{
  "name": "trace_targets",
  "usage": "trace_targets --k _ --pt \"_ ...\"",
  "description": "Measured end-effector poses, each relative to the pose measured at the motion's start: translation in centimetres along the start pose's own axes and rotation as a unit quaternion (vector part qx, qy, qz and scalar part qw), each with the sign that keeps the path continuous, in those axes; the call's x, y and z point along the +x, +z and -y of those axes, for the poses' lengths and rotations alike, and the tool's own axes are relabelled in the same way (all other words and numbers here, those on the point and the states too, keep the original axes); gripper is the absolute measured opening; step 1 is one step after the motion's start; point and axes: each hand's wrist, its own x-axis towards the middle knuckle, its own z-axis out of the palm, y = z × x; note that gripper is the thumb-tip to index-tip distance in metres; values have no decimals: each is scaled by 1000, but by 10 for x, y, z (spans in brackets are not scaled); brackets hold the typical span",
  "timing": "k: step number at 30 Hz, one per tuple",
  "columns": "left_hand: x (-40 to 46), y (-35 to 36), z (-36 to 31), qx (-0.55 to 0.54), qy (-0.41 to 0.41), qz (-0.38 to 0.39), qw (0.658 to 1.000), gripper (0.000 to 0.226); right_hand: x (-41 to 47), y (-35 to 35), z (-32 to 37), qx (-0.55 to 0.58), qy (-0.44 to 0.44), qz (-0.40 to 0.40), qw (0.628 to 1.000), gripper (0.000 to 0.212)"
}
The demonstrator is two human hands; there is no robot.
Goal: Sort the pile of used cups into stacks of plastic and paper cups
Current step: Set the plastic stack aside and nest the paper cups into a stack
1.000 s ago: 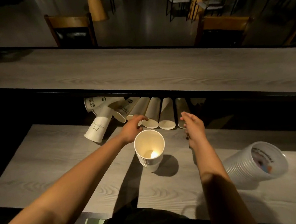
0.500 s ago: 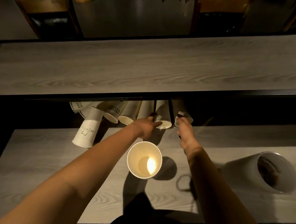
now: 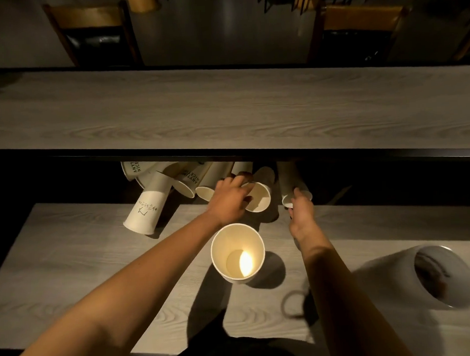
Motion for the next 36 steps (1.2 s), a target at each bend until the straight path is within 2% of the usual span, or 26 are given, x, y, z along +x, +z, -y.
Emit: trace_targets --k 4,7,9,12,15,17,19,22,24,26,28,29,30,33,36 --pt "-24 -12 1 -126 -85 -153 977 41 -21 -4 -5 -70 -93 -10 993 44" --pt "-50 -15 1 -234 -178 -225 929 44 -43 -9 -12 -128 -183 5 975 40" --pt "-68 -13 0 -287 -254 -267 884 44 -55 -12 -15 -176 -233 -1 956 38" --pt "-94 -10 1 -389 -389 -308 776 41 -73 -15 -18 -224 -293 -11 929 35" --pt "-117 -8 4 -522 -489 -329 616 33 -89 -17 -15 -278 -347 -12 896 35" --pt "-133 -8 5 -612 -509 -339 501 23 -97 -18 -14 -297 -376 -17 877 36" --pt "-145 -12 4 -675 -520 -324 410 18 -103 -19 -13 -304 -398 -21 865 36" --pt "-158 -24 -1 -740 -497 -320 320 22 -110 -21 -10 -300 -429 -10 852 34" --pt "-162 -35 -5 -776 -455 -333 282 26 -115 -22 -6 -296 -441 6 848 33" --pt "-164 -49 -8 -801 -409 -336 280 31 -119 -23 -3 -291 -451 12 844 36" --pt "-164 -65 -8 -813 -363 -335 309 34 -124 -24 2 -284 -462 12 840 36" --pt "-165 -74 -6 -811 -346 -332 334 35 -127 -24 5 -281 -468 10 837 33" --pt "-167 -83 -5 -802 -337 -327 370 34 -129 -25 7 -281 -474 8 834 28" --pt "-169 -115 -8 -725 -338 -302 518 25 -136 -26 13 -280 -466 17 839 23" --pt "-169 -153 -15 -657 -308 -301 619 25 -143 -26 19 -271 -477 31 835 26"
